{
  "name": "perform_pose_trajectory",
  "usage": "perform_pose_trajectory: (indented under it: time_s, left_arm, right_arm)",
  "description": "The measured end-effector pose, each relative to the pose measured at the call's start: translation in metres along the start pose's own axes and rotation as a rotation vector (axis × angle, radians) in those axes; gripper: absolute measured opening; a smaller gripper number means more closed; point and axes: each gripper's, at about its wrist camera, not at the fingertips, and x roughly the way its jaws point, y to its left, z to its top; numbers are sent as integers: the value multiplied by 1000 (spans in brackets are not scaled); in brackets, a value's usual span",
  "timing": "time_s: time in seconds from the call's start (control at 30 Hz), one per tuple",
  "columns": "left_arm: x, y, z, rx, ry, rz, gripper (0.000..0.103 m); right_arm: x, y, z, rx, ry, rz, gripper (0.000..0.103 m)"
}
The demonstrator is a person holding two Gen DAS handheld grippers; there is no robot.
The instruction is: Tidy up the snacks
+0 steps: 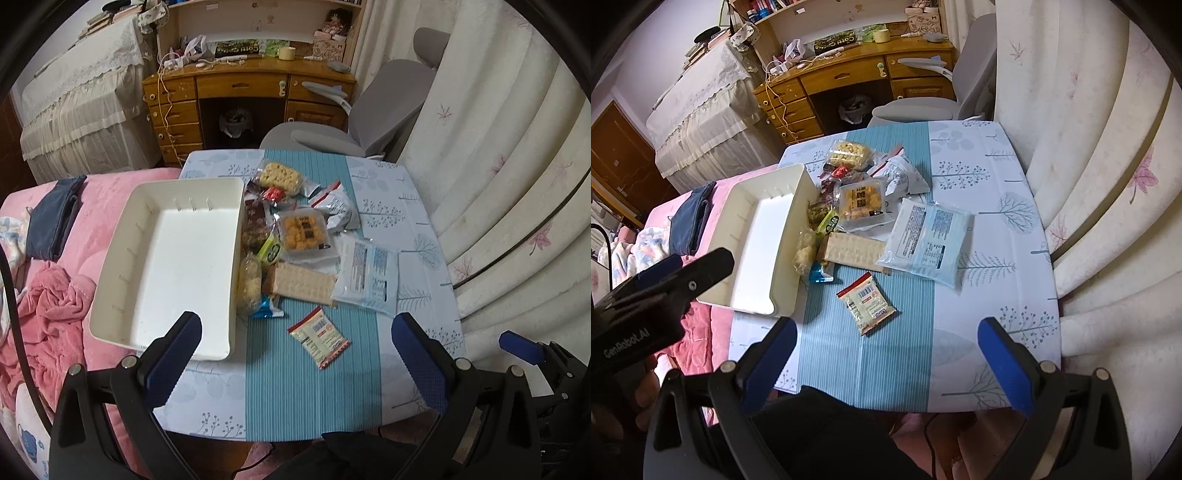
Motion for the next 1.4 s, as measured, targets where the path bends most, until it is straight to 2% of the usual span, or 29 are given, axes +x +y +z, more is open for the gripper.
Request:
perform_pose_trajectory:
  time_s: [0.37, 0.57, 0.67, 0.9, 1.0, 1.13, 1.4]
  left_arm:
    - [-4, 17, -6, 38, -16, -49, 102]
    - [1, 17, -9, 82, -6, -51, 102]
    - [5, 15, -10, 105, -12, -38, 102]
    - [25, 5, -12, 101, 41, -64, 102]
    - [41, 0, -14, 77, 78, -59, 102]
    - [63, -8, -17, 21, 130, -25, 102]
    - [112, -17, -28, -151, 210, 62, 102]
  right_arm:
    - [-10, 17, -16, 38, -8, -38, 99]
    - [-6, 12, -21, 83, -3, 3, 99]
    - [-7, 6, -23, 126, -29, 42, 99]
    - [3, -21, -25, 164, -45, -38, 99]
    - [12, -38, -24, 177, -45, -50, 99]
    - [27, -58, -16, 189, -5, -16, 99]
    - [69, -98, 22, 224, 133, 138, 99]
